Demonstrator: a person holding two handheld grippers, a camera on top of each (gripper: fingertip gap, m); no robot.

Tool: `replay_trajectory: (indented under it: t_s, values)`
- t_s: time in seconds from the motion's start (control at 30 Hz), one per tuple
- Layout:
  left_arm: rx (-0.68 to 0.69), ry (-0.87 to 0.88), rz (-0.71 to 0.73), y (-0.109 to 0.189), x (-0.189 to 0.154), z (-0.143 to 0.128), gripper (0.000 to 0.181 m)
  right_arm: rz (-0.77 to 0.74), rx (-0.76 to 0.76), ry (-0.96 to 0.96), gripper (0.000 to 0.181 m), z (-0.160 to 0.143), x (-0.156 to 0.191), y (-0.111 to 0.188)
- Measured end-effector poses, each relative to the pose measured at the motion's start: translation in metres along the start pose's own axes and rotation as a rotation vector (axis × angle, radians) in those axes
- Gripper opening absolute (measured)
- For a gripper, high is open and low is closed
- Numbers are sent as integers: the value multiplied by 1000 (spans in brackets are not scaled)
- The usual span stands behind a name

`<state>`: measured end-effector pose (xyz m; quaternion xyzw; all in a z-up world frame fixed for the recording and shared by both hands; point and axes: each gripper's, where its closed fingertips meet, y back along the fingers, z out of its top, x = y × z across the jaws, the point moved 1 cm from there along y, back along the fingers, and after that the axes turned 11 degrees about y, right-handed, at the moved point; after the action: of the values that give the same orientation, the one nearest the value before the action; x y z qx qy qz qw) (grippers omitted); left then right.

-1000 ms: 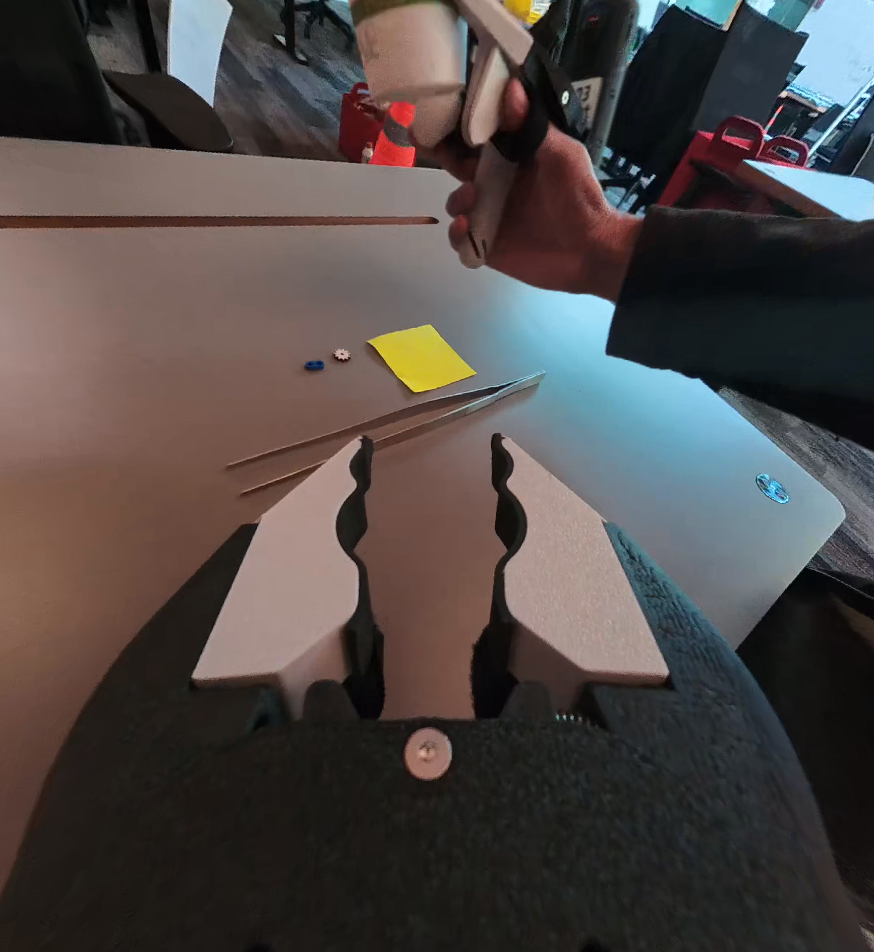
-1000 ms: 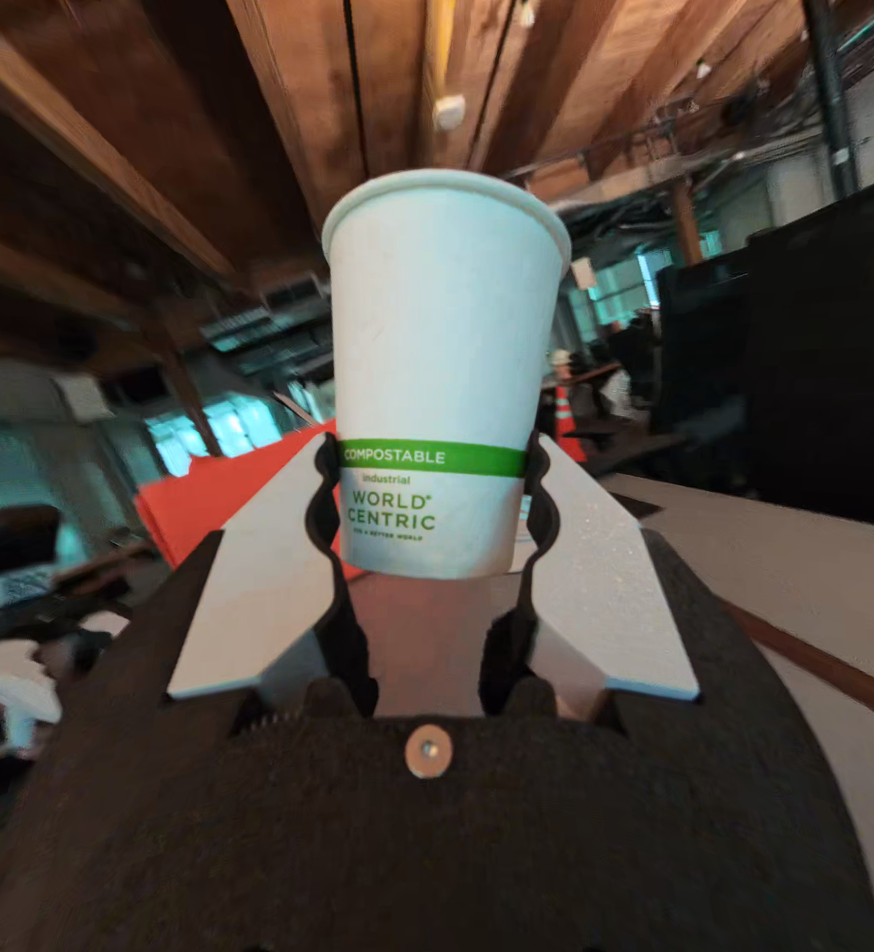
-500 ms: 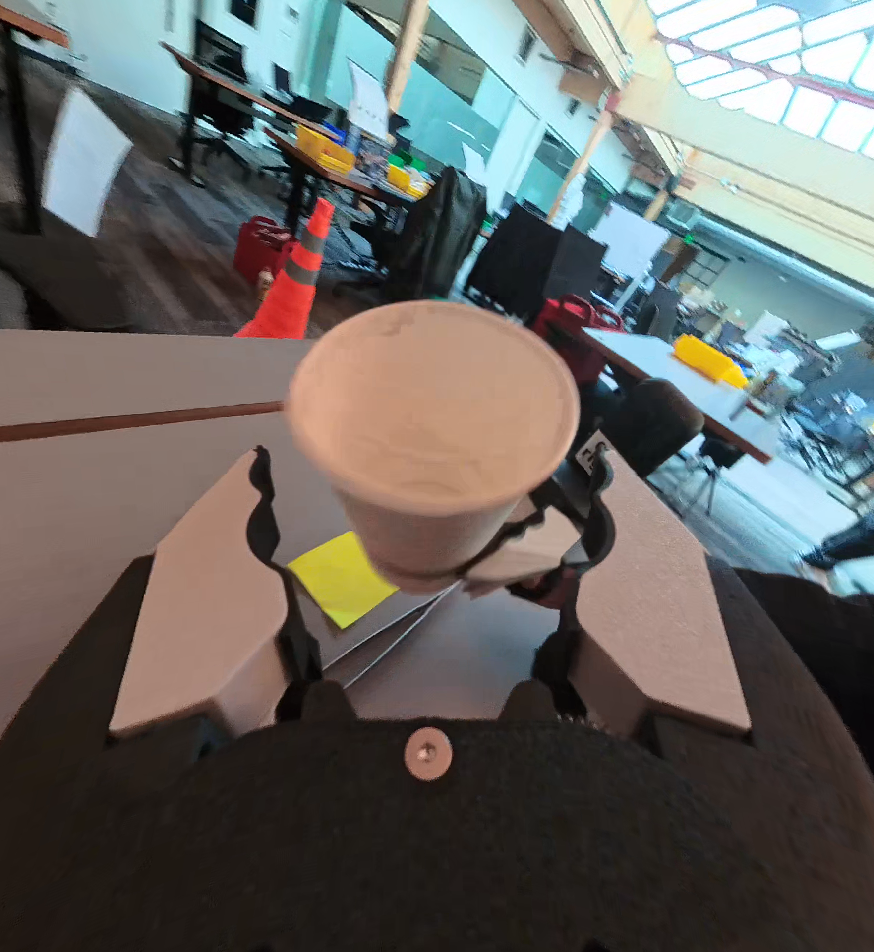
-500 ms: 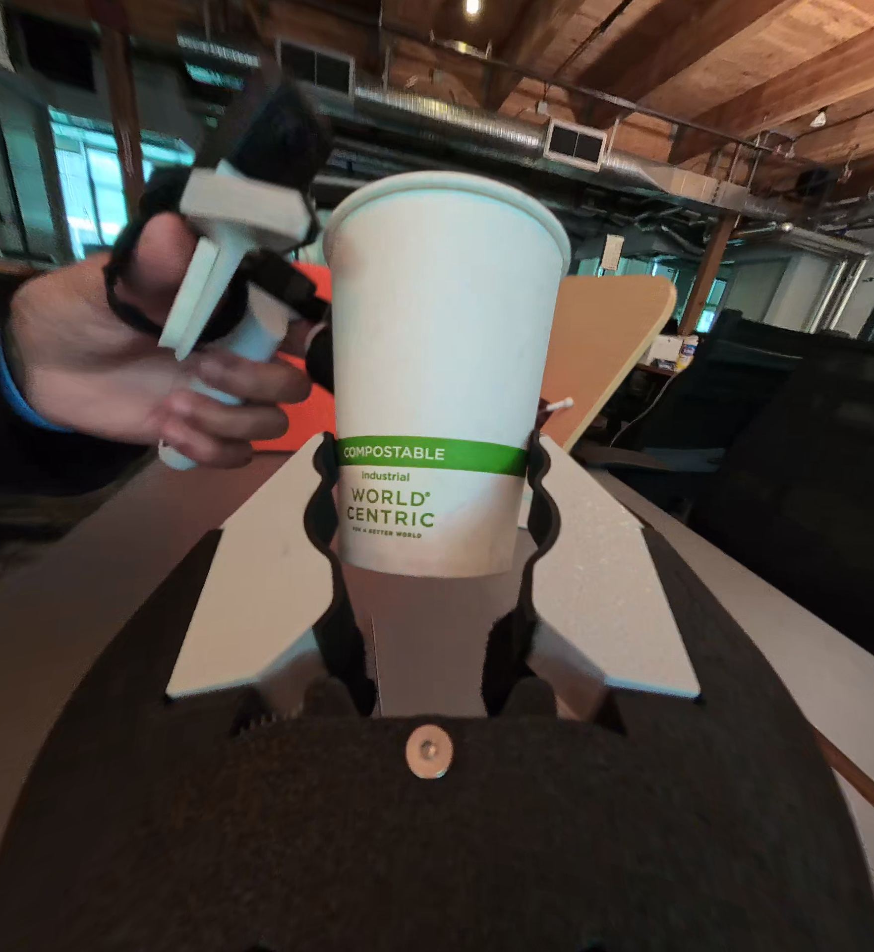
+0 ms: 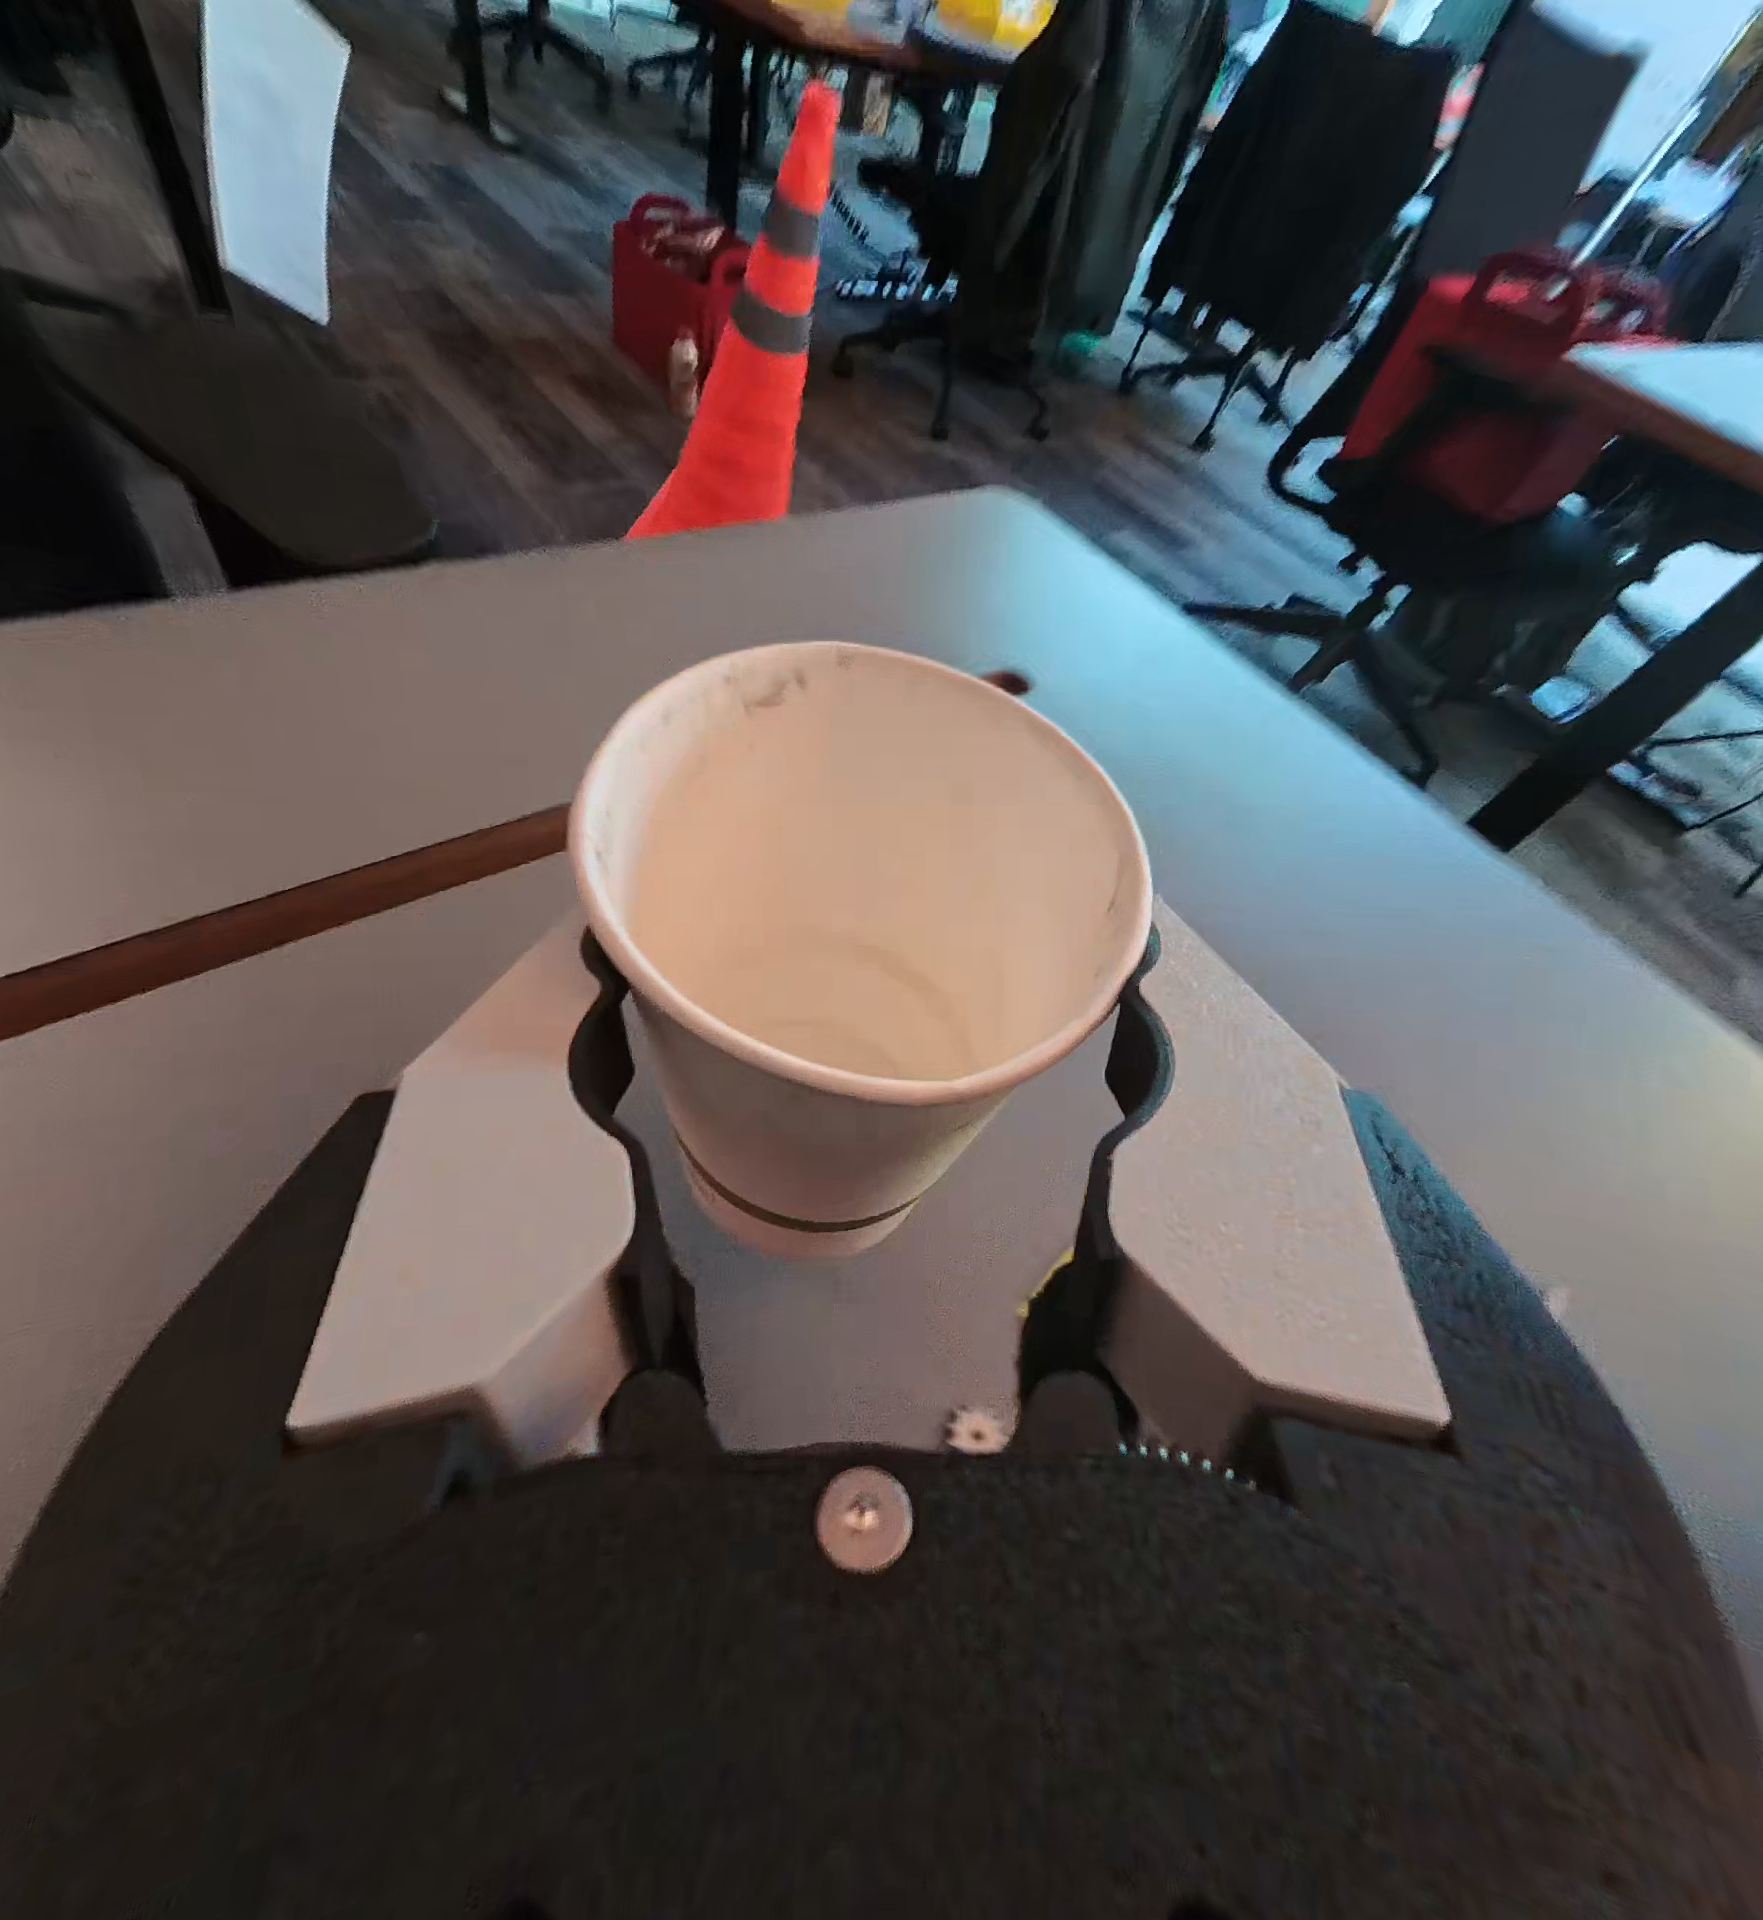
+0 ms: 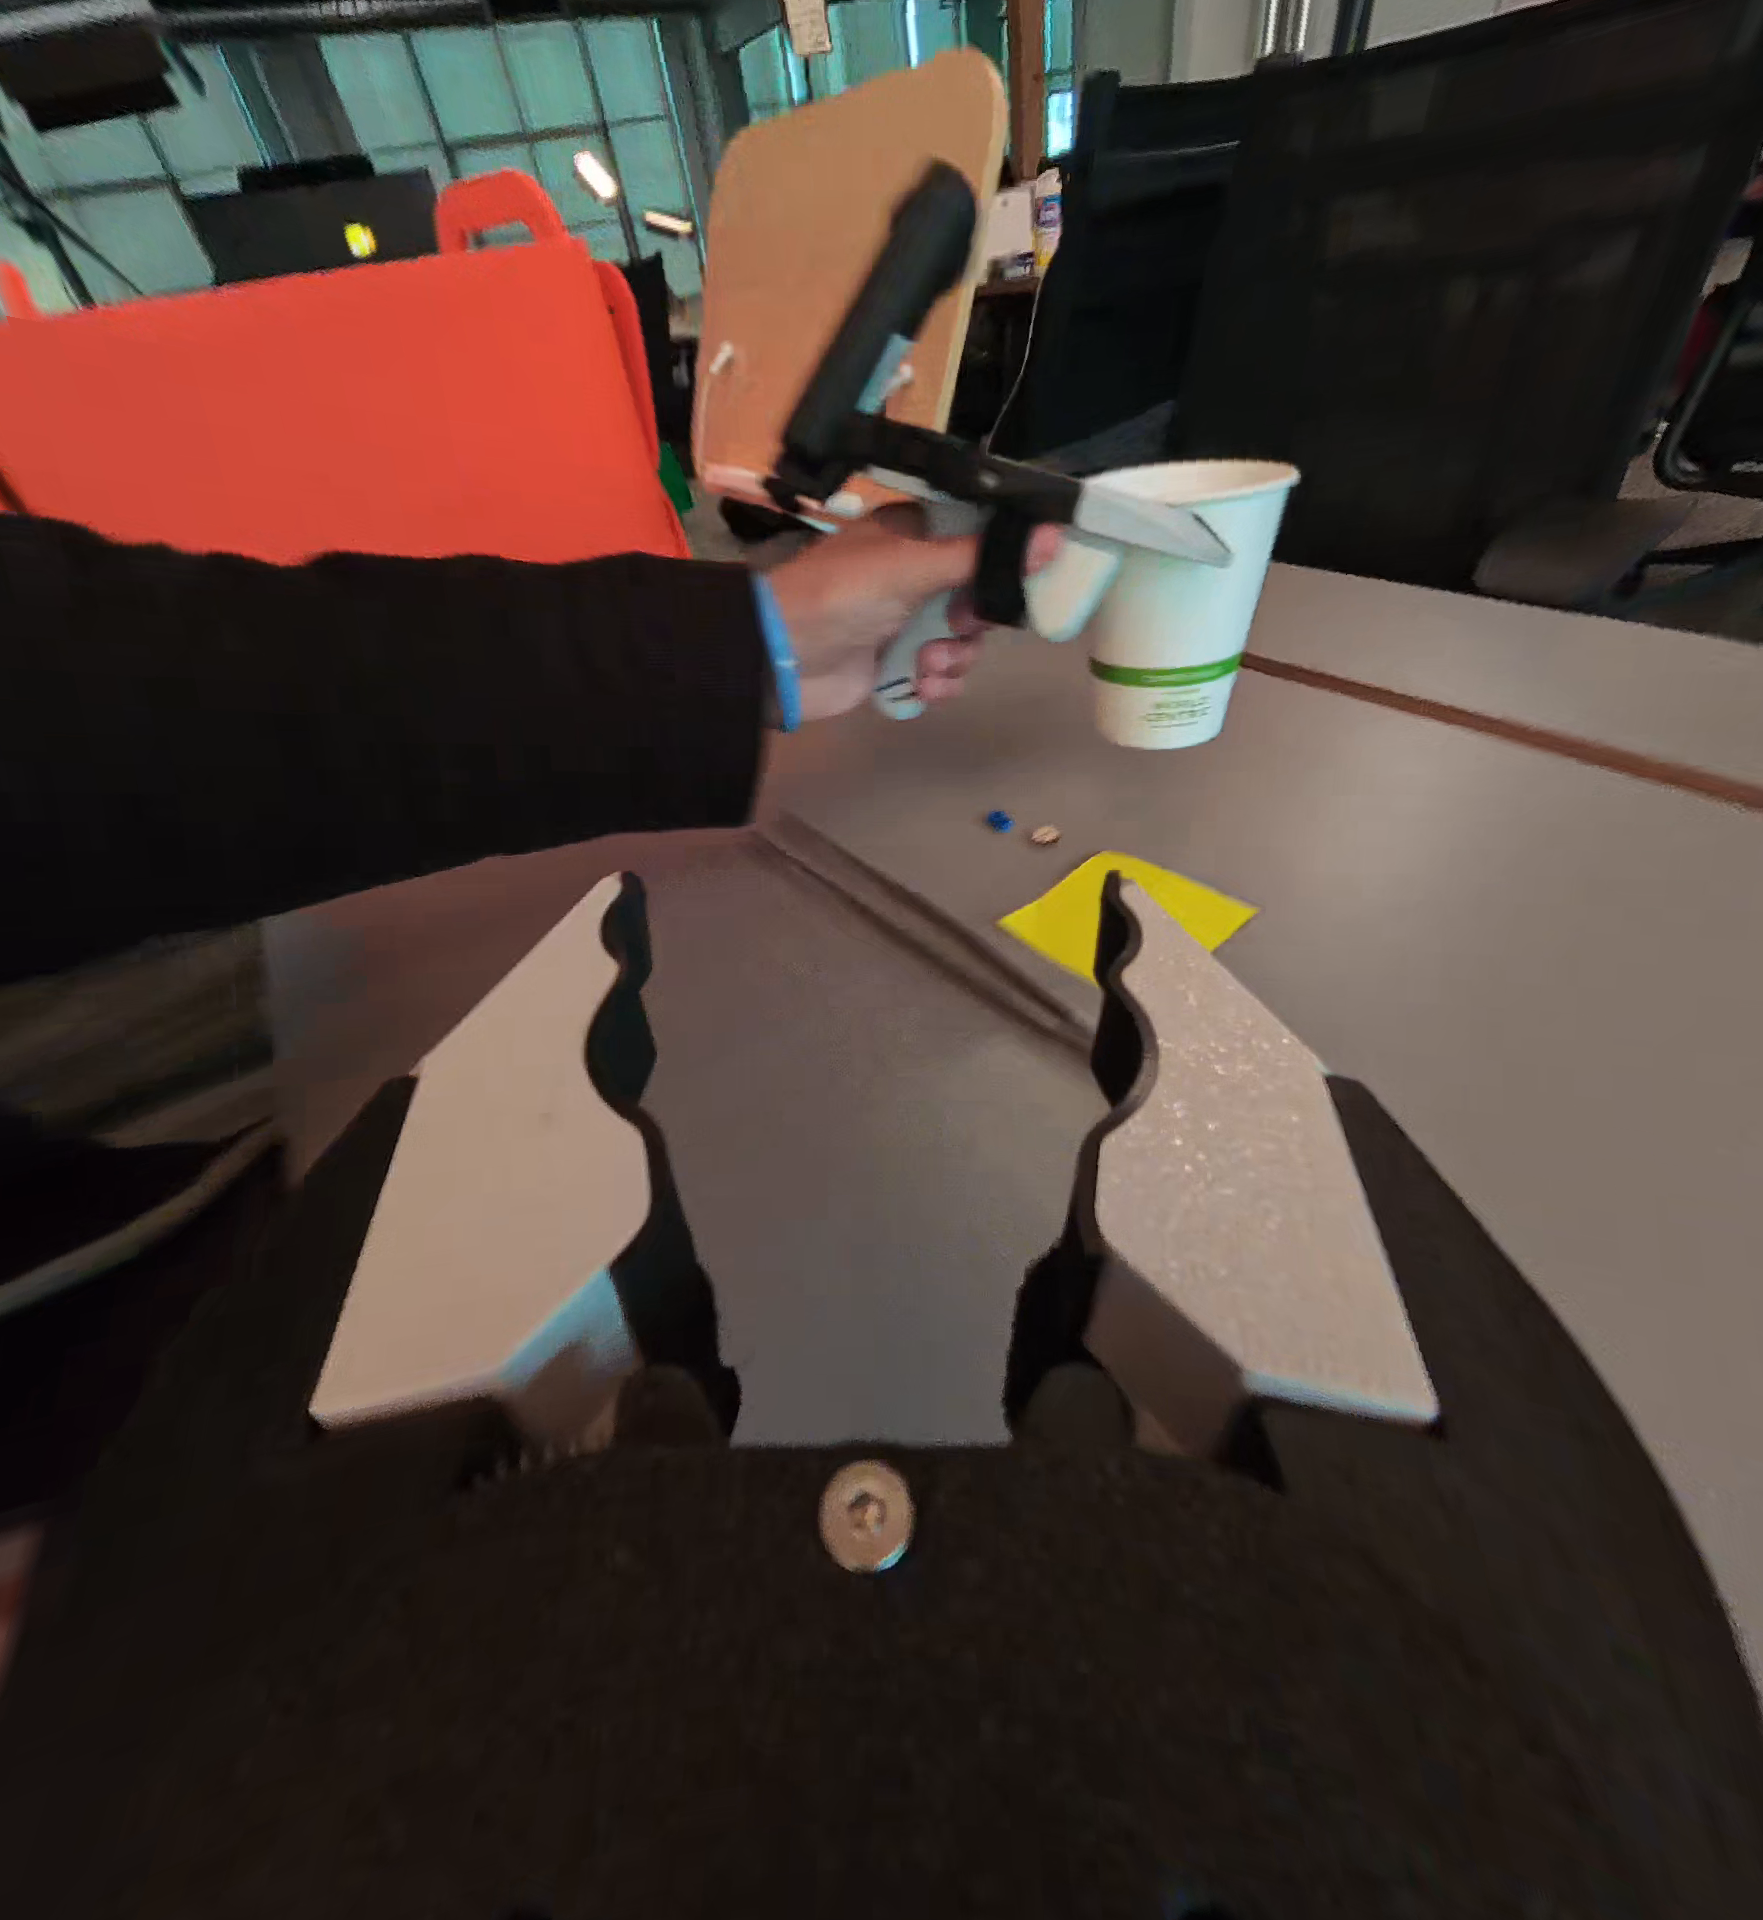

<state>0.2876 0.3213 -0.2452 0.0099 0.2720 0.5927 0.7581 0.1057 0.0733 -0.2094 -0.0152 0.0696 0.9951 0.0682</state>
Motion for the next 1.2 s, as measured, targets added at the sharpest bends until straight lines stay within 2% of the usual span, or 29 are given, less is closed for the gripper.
replay_trajectory:
  t_s: [0.1, 0.17, 0.4, 0.57, 0.67, 0.77, 0.87, 1.0, 1.1, 1.2]
  values:
    - [25, -9, 19, -16, 17, -13, 95, -41, -46, -6, 83, -3, 30, 40]
    - [42, -11, 30, -20, 20, -18, 96, -58, -36, 19, 79, -2, 37, 53]
    - [62, -91, 71, -15, 12, -28, 99, -18, 48, 91, 90, -14, 36, 42]
    - [71, -98, 48, 6, -2, -31, 104, -33, 26, 96, 89, -9, 35, 47]
    - [67, -115, 36, 36, -13, -36, 106, -35, 9, 72, 89, -6, 33, 51]
    - [47, -105, 24, 80, -30, -46, 106, -48, -6, 60, 89, -4, 30, 55]
    - [4, -72, -21, 136, -70, -58, 106, -70, 1, 61, 89, -4, 24, 59]
    - [-44, 71, -78, 199, -134, -94, 105, -113, 7, 51, 88, -3, 15, 66]
    - [-76, 158, -73, 229, -168, -123, 105, -141, 18, 82, 86, -3, 10, 70]
    - [-135, 163, -57, 241, -183, -140, 104, -151, 19, 91, 86, -2, 8, 72]
